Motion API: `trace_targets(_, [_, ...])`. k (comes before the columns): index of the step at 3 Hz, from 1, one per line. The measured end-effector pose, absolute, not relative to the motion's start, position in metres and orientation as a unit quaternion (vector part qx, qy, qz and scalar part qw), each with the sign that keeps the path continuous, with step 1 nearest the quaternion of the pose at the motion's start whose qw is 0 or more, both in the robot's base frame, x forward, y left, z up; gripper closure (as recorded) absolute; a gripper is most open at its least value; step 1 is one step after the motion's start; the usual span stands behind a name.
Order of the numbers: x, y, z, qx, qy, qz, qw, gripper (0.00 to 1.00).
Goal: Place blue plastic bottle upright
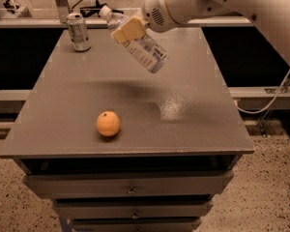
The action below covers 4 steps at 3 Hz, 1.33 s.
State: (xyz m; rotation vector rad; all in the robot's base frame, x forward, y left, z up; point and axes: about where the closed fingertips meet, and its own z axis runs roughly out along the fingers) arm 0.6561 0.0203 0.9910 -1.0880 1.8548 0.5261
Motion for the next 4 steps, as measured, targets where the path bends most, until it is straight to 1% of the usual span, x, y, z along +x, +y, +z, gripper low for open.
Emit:
trace_targets(1, [0.658,-0.007,1.005,-0.414,0.696,0.297,0.505,1.0])
trace_targets(2, [0.651,-0.037,1.01,-0.401,0.633,0.365,0.553,1.0])
trace_targets(3, [0.639,-0.059,1.002,-0.406,0.563,0.404,0.596,1.0])
trace_targets(4, [0.626,-0.071,0.987,-0.412,0.51,0.414,0.631,1.0])
